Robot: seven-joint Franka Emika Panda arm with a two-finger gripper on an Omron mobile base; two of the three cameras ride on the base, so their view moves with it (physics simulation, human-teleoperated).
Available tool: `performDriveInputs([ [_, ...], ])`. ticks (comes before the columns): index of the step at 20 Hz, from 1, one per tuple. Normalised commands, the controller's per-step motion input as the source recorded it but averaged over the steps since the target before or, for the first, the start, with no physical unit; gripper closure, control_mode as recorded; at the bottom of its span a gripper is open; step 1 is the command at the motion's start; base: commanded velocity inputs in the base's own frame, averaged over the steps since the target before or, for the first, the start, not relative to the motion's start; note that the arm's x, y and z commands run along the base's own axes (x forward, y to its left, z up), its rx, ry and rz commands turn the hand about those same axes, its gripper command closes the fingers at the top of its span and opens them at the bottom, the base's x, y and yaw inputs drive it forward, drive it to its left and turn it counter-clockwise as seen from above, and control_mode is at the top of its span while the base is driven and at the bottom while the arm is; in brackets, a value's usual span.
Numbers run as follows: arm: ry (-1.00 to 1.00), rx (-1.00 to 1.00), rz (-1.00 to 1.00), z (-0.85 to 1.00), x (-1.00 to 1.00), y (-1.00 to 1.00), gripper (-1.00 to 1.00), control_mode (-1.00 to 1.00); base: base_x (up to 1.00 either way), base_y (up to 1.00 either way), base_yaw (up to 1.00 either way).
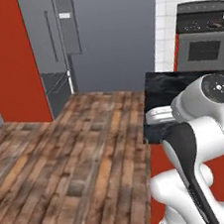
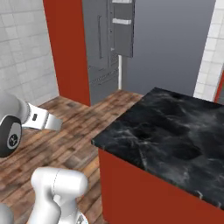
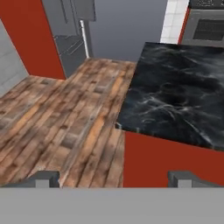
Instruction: Place the cold items (broccoli and pear) from the fridge in one tupperware on the dining counter. Place the warm items (hot dog and kebab skewer) in the stove area in another tupperware.
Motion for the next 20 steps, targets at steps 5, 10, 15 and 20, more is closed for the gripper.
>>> performDriveInputs([
  [5, 0.00, 0.00, 0.00, 0.00, 0.00, 0.00, -1.00, 1.00, 0.53, 1.00, -0.33],
  [10, 0.00, 0.00, 0.00, 0.00, 0.00, 0.00, -1.00, 1.00, 0.51, 1.00, -0.42],
  [15, 0.00, 0.00, 0.00, 0.00, 0.00, 0.00, -1.00, 1.00, 0.70, 0.92, -0.37],
  [20, 0.00, 0.00, 0.00, 0.00, 0.00, 0.00, -1.00, 1.00, 0.86, 0.77, -0.34],
])
